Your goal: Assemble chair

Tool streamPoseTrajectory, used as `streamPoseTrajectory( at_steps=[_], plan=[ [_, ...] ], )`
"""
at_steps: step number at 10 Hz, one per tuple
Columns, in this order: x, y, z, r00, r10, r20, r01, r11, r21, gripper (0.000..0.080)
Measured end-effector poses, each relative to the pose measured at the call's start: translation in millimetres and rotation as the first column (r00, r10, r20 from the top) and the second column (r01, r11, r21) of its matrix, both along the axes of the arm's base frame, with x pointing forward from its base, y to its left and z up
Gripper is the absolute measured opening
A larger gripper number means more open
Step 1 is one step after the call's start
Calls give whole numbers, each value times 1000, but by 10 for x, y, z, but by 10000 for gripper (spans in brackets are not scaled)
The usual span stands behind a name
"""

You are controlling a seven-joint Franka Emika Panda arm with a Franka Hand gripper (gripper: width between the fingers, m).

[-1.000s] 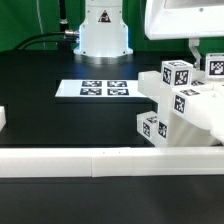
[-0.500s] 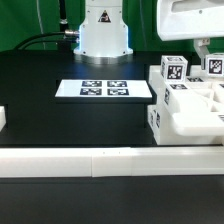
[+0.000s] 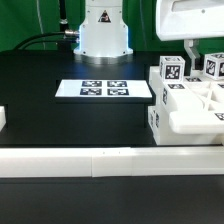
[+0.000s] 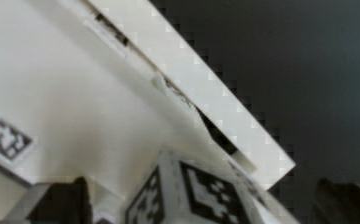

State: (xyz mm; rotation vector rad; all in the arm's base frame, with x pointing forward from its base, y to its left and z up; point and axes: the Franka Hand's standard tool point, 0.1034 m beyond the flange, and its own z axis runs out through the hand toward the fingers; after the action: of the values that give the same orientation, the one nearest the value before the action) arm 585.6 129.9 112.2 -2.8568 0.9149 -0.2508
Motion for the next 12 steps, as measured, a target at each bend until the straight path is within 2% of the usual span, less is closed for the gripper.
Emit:
streamPoseTrajectory(
  at_steps=[3,4,6,8,9,12],
  plan=[
    [-5,-4,-5,981,193,4,-192,980,-44,647],
    [-10,11,8,944,329,-24,-330,941,-81,648],
    [20,2,35,840,539,-69,-543,831,-118,648],
    [64,-16,52,761,642,-97,-649,751,-119,648],
    [74,-57,54,678,727,-104,-734,666,-132,648],
    [79,-76,51,656,747,-105,-754,643,-135,618]
  ],
)
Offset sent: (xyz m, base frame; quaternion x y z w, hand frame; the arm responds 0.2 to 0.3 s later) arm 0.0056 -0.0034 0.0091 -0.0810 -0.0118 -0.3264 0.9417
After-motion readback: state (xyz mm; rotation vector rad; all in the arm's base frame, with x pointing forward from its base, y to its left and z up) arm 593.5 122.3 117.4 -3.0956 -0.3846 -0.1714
